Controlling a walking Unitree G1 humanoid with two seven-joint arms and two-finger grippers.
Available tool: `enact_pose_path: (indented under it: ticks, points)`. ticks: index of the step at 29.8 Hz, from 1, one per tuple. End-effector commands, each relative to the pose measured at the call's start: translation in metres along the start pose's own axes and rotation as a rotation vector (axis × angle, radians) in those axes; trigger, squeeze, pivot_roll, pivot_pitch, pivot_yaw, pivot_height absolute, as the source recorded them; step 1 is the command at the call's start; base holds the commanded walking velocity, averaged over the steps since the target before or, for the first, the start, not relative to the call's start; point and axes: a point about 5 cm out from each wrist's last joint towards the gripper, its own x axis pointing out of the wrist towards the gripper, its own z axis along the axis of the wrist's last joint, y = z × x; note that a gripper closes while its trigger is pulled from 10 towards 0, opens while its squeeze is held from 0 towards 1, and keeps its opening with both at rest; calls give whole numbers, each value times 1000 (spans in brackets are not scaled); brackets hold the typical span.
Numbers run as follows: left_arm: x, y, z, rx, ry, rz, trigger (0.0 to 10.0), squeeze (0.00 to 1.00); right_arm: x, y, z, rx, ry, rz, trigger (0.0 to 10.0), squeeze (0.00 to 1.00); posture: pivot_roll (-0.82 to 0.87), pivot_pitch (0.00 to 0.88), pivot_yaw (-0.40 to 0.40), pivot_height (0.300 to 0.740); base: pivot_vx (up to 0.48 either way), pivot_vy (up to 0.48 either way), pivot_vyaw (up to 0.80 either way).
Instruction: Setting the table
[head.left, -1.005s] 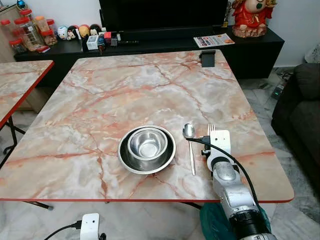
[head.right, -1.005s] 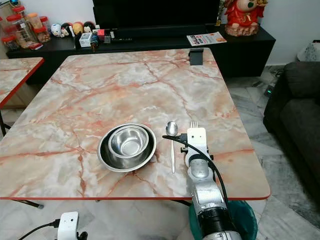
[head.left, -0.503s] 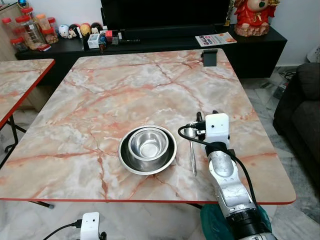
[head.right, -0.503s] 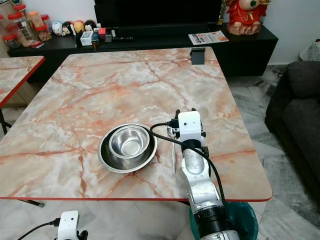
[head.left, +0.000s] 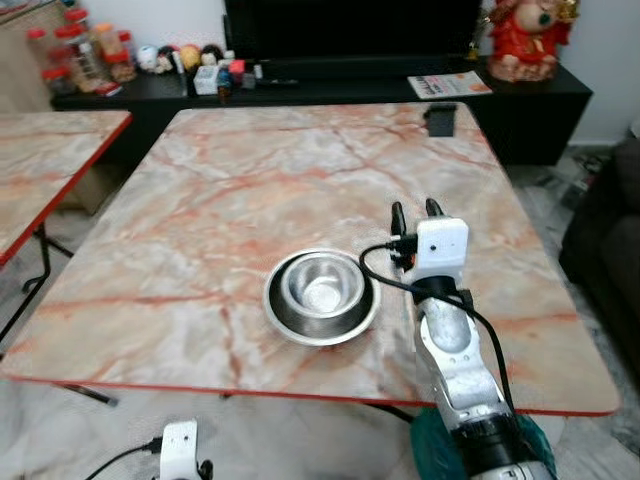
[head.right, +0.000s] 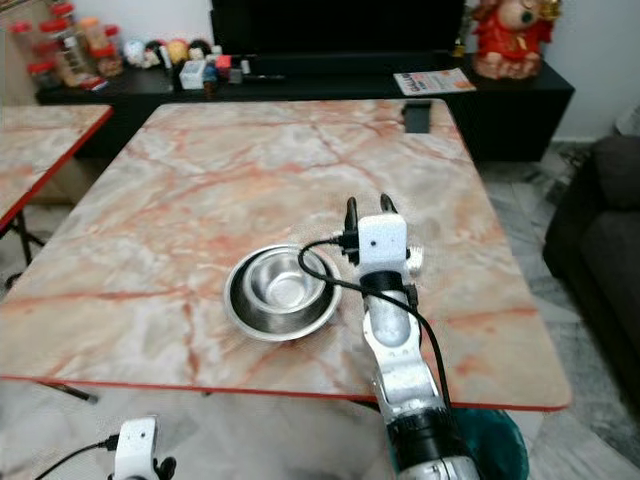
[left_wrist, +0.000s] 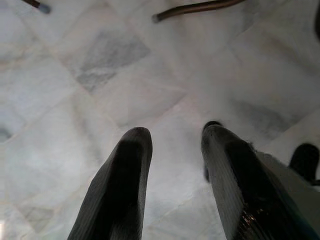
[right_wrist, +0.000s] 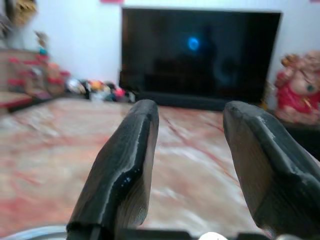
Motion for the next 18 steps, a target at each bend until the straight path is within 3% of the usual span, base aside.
enact_pose_path:
  ticks: [1, 18]
  points:
    - [0, 1, 0, -18, -5, 5, 10000, 0, 1, -6, 1, -9, -10, -10, 10000, 0, -24, 33, 78, 740, 0, 315, 0]
    - [0, 2, 0, -10, -3, 7, 10000, 0, 3, -3, 13, -15, -79, -5, 10000, 0, -28, 35, 87, 740, 0, 316, 0]
